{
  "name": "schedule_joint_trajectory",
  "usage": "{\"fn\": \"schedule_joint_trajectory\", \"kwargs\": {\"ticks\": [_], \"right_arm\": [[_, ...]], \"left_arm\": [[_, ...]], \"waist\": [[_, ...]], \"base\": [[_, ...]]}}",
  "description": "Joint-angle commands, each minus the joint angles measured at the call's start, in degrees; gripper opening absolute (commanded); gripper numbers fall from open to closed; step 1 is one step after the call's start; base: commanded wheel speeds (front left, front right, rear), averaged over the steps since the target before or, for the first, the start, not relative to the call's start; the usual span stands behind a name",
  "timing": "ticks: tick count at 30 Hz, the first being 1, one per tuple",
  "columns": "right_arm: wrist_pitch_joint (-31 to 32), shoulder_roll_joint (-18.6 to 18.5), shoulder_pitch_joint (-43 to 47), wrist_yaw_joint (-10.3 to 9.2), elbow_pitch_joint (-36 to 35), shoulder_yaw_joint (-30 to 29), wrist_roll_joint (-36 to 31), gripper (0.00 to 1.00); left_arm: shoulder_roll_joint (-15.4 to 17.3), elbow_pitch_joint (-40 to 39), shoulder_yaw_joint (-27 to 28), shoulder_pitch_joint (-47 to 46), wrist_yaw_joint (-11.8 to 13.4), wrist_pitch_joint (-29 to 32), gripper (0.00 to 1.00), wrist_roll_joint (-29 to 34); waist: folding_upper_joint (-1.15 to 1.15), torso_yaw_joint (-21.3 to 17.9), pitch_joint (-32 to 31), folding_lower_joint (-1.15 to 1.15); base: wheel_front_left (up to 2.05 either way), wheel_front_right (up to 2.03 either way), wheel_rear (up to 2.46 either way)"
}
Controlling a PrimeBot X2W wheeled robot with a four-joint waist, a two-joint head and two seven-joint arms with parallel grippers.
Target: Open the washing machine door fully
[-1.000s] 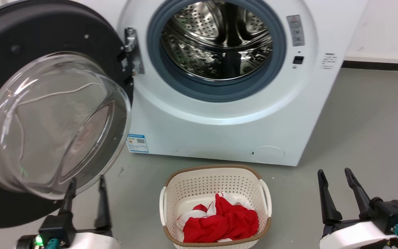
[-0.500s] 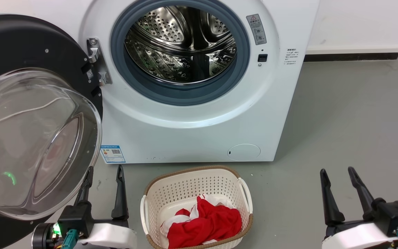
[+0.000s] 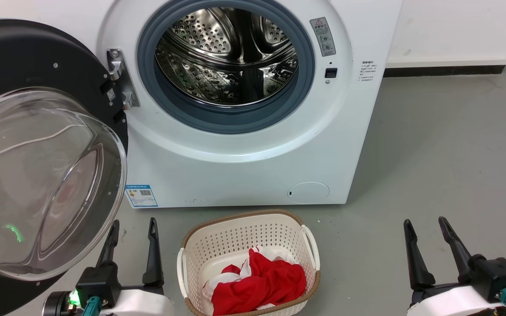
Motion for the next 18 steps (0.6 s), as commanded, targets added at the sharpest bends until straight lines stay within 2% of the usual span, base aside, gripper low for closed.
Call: {"fn": "schedule_joint_trajectory", "kwargs": {"ticks": [1, 13, 14, 18], "right_arm": [[-0.2, 0.1, 0.0, -0.04, 0.0, 0.0, -0.1, 1.00], [-0.6, 0.1, -0.1, -0.04, 0.6, 0.3, 0.3, 1.00], [-0.2, 0.0, 0.0, 0.00, 0.5, 0.3, 0.3, 0.00], [-0.1, 0.0, 0.2, 0.00, 1.1, 0.6, 3.1, 0.00]], "left_arm": [[-0.1, 0.1, 0.0, 0.4, -0.3, -0.1, 1.00, 0.4], [-1.1, 0.7, 1.0, 0.0, -2.0, -0.1, 1.00, 1.1], [-1.1, 0.6, 0.9, 0.0, -2.0, 0.0, 0.00, 0.9], [-1.2, 2.3, 1.5, -0.6, -2.3, 1.1, 0.00, -1.7]], "waist": [[0.00, 0.0, 0.0, 0.00], [0.00, -0.2, -0.1, 0.00], [0.00, -0.2, -0.1, 0.00], [0.00, -0.1, -0.1, 0.00]], "base": [[0.00, 0.00, 0.00], [0.00, 0.00, 0.00], [0.00, 0.00, 0.00], [0.00, 0.00, 0.00]]}}
